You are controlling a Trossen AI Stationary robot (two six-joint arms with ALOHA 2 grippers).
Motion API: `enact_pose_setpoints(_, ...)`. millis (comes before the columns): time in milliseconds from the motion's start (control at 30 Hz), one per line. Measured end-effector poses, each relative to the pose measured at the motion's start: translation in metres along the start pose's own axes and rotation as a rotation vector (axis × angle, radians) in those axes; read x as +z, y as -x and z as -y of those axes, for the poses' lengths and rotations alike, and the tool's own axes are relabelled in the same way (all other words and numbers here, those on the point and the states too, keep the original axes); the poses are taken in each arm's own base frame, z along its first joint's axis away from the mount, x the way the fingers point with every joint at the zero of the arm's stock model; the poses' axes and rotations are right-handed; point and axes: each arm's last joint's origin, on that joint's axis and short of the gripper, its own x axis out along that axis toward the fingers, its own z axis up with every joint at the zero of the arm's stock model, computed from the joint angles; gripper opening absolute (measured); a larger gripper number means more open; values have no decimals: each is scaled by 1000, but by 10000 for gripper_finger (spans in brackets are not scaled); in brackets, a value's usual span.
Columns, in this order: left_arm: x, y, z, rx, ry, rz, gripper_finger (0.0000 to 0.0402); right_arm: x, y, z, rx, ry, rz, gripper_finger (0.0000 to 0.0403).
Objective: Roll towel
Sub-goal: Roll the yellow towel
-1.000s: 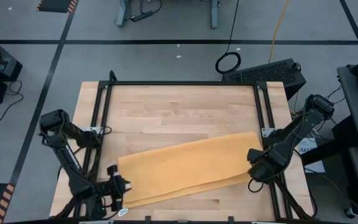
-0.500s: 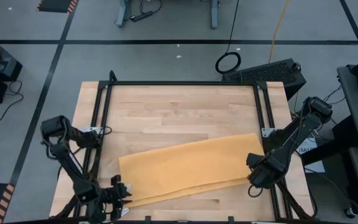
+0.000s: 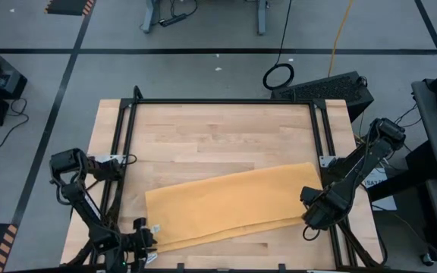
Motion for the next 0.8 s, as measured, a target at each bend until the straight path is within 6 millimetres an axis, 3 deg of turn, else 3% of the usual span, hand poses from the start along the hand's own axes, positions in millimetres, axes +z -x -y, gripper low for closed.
enact_pose_setpoints(100, 1, -3, -2, 21, 0, -27, 115, 0, 0, 0, 2, 0, 1, 0)
enact_pose_setpoints(233, -1, -3, -8, 86, 33, -48, 73, 1, 0, -3, 34, 4, 16, 0)
enact_pose_setpoints(367, -8, 3, -17, 170, -27, -92, 22, 4, 1, -10, 94, -16, 69, 0)
enact_pose_setpoints(467, -12, 13, -23, 219, -53, -124, 8, 6, 2, -18, 172, -32, 98, 0)
enact_pose_setpoints(567, -13, 27, -27, 221, -74, -179, 24, 8, 4, -25, 254, -72, 114, 0)
enact_pose_setpoints(800, -8, 56, -30, 158, -49, -196, 110, 12, 3, -37, 329, -129, 151, 0)
